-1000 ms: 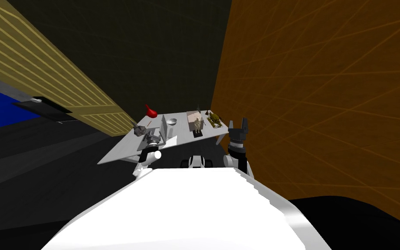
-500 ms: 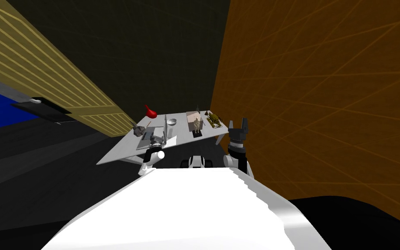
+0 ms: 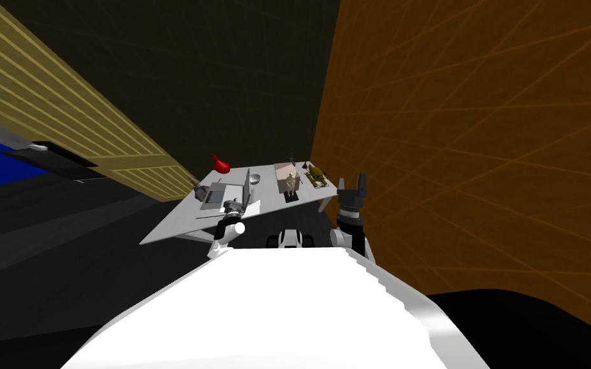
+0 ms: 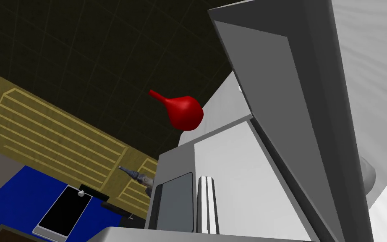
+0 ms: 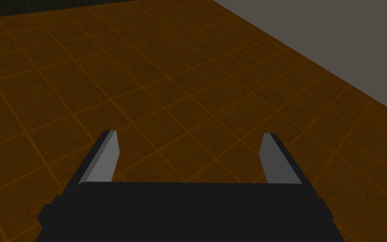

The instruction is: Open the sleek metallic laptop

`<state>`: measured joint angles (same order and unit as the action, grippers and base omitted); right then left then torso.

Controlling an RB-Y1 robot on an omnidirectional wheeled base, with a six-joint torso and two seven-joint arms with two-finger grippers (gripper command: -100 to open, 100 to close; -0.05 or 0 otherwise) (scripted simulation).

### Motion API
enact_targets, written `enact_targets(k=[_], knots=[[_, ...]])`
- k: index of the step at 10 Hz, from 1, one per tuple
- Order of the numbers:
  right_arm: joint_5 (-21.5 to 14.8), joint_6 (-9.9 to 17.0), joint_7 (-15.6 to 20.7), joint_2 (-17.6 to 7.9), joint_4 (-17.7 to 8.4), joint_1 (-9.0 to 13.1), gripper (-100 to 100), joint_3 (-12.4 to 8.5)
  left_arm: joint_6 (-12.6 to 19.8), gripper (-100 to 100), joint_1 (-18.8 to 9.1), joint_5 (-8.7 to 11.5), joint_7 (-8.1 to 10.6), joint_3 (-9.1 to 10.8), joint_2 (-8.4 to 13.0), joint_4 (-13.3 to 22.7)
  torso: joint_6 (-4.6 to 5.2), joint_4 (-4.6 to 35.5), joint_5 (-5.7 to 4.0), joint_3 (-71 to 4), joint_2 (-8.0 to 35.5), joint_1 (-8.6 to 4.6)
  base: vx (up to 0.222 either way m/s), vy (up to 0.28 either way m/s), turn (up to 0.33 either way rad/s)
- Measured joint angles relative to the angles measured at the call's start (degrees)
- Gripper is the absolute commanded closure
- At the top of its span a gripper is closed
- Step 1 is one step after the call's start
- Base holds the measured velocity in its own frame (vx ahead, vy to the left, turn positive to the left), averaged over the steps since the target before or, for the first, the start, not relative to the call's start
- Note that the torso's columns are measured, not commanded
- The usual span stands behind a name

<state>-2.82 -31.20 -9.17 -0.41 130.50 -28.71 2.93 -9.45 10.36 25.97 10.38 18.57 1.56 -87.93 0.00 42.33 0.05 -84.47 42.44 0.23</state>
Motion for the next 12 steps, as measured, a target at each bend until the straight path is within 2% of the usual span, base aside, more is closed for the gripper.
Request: enact_targets(k=[5, 8, 9, 12], knots=[[0.0, 0.0, 0.0, 0.0, 0.0, 0.0, 0, 0.0, 0.0, 100, 0.4, 5.5, 5.45, -1.29, -1.1, -1.1, 0.00, -0.1, -0.10, -0.2, -0.3, -0.39, -0.053, 0.111, -0.023], [0.0, 0.0, 0.0, 0.0, 0.0, 0.0, 0, 0.0, -0.1, 100, 0.5, 8.5, 8.50, -2.06, -1.7, -1.6, 0.00, 0.0, -0.04, -0.1, -0.1, -0.19, -0.044, 0.079, -0.017], [0.0, 0.0, 0.0, 0.0, 0.0, 0.0, 0, 0.0, -0.1, -100, 0.5, 8.7, 8.73, -2.09, -1.7, -1.6, 0.00, -0.1, -0.08, -0.1, -0.2, -0.37, 0.006, 0.003, -0.004], [0.0, 0.0, 0.0, 0.0, 0.0, 0.0, 0, 0.0, -3.0, -100, -0.3, 8.4, 9.36, -2.60, 2.2, 1.3, 0.00, -0.1, -0.08, -0.2, -0.3, -0.30, 0.031, -0.017, -0.006]])
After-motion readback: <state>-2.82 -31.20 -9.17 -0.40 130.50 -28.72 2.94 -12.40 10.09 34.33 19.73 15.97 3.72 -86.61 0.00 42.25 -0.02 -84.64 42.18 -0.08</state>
